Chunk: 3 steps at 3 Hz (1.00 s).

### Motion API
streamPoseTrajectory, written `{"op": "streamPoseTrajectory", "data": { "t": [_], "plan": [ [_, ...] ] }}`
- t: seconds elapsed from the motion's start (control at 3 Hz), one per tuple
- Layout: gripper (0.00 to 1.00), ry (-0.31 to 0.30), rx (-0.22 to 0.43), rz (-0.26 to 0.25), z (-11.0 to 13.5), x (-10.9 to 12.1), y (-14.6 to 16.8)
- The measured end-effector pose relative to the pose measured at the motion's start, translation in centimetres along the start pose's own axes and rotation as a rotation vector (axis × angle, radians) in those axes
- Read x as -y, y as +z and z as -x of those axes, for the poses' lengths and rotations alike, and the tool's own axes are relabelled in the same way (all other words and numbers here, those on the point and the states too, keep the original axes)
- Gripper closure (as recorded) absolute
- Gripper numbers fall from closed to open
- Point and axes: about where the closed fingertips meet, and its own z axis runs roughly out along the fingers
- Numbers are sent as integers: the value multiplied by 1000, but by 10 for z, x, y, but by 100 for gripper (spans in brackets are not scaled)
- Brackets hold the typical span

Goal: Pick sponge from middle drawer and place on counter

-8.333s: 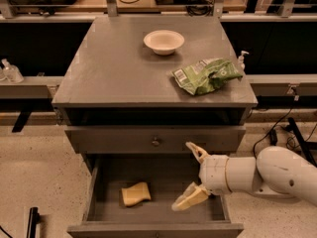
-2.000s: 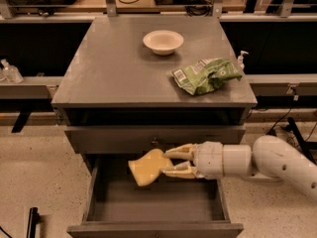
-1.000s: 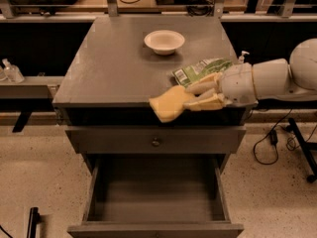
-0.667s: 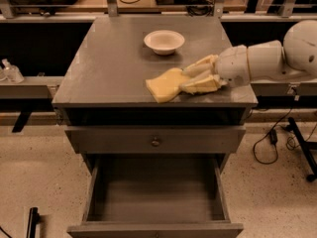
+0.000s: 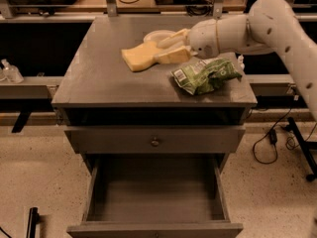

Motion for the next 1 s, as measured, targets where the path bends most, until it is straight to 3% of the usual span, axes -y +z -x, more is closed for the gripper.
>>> {"op": "streamPoseTrajectory", "data": {
  "t": [0.33, 0.67, 1.0],
  "plan": [
    [100, 33, -14, 35, 6, 16, 42],
    [82, 67, -3, 83, 10, 23, 84],
    [51, 99, 11, 111, 4, 22, 121]
  ]
}}
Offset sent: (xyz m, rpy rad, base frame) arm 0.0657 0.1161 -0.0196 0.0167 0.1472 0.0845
